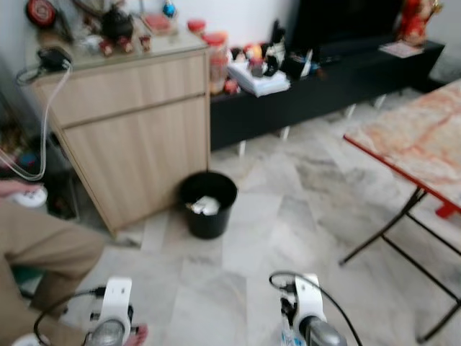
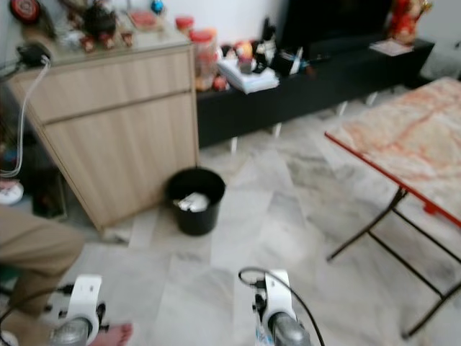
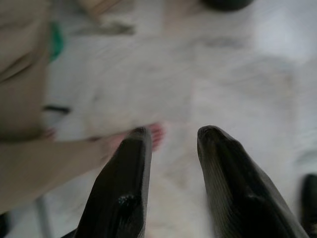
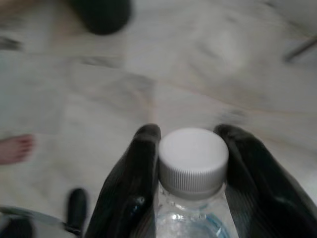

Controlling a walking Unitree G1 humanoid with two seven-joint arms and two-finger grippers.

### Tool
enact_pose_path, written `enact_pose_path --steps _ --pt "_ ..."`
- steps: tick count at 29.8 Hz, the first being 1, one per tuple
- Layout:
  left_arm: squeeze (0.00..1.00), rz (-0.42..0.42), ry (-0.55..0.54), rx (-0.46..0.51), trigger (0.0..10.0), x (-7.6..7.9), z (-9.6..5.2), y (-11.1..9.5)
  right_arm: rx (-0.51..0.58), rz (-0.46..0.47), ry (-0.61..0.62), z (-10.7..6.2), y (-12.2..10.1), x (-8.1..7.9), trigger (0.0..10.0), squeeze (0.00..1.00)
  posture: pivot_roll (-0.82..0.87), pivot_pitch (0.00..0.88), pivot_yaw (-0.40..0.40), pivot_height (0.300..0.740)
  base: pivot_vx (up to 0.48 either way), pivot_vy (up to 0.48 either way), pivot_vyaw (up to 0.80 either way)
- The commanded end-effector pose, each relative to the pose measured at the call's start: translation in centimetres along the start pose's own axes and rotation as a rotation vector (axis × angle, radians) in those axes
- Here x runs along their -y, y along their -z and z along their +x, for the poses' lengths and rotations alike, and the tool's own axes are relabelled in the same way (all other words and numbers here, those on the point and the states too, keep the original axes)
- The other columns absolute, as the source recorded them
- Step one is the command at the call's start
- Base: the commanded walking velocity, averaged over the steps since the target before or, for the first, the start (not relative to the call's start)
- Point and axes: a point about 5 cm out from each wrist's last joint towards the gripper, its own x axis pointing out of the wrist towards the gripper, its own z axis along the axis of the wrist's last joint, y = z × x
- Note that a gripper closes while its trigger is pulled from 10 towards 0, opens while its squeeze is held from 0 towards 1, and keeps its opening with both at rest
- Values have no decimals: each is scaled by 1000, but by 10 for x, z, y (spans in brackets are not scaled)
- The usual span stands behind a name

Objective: Picking trash to rubbish bin

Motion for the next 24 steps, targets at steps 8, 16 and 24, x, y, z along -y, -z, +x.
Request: enact_pose_path --steps 8,16,24 --pt "0 3 -28 1 10000 -11 0 0 33 -28 -25 2 -10 -8 10000 0 75 55 -57 740 445 0 507" --pt "0 1 -30 0 10000 -12 0 0 34 -30 -34 3 -11 -10 10000 0 77 53 -58 740 443 0 785" --pt "0 3 -29 0 10000 -12 0 0 30 -21 -31 3 -10 -10 10000 0 75 49 -57 740 445 0 219"
